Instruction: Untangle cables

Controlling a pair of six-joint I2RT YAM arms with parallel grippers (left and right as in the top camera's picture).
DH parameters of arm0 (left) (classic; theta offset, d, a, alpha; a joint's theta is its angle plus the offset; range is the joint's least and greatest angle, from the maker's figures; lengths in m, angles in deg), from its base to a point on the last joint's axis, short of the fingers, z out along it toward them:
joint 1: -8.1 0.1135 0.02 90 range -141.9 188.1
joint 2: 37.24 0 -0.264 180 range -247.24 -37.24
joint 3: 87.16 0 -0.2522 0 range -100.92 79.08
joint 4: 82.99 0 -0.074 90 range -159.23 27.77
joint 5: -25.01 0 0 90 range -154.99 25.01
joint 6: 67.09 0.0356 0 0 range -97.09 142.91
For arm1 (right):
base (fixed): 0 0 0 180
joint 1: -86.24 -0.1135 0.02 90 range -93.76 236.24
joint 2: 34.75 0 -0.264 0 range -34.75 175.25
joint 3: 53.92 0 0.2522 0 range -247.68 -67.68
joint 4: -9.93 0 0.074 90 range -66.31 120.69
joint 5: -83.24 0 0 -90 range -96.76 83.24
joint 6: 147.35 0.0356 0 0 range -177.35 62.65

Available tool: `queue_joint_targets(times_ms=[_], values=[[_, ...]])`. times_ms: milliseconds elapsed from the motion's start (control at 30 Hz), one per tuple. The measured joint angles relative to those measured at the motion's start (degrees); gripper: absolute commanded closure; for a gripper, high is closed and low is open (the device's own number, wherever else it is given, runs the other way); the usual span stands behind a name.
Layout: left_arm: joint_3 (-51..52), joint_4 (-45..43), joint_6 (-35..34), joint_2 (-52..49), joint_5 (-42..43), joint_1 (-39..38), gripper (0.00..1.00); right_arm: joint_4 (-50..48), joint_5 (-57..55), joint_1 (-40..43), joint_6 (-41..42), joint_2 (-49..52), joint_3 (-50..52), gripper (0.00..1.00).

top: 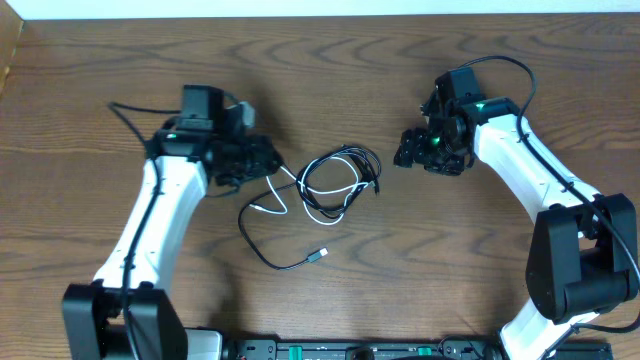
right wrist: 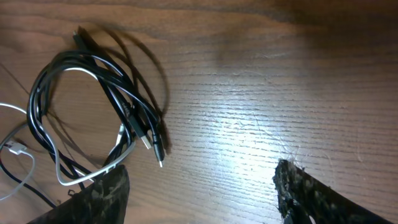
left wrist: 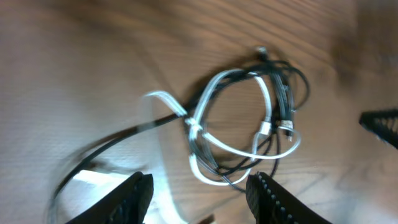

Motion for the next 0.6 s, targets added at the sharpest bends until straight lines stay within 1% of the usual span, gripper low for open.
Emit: queue_joint_targets(times_ms=[133,267,400,500,600], values=[[0.0,-3.7,1.9,-2.0,1.0,-5.4,0.49,0.0,0.1,0.0,-0.4,0.0,0.0,0.28],[0.0,-6.8,3.2,-4.4,-2.8,-9.7,0.51,0.0,0.1,0.0,-0.7,0.0,0.0,0.28],[0.0,-8.0,4.5,-7.7,-8.2,-11.4,0.55,0.0,0.1,0.0,-0.9,0.0,0.0,0.28],[0.0,-8.9,5.9,-10.8,-10.1,-11.9,0.62,0.0,0.1,0.0,-0.9,0.0,0.0,0.28],[0.0,-10.3,6.9,-13.9,-11.2,-12.5,0.63,0.0,0.1,0.0,-0.9,0.0,0.0,0.28]])
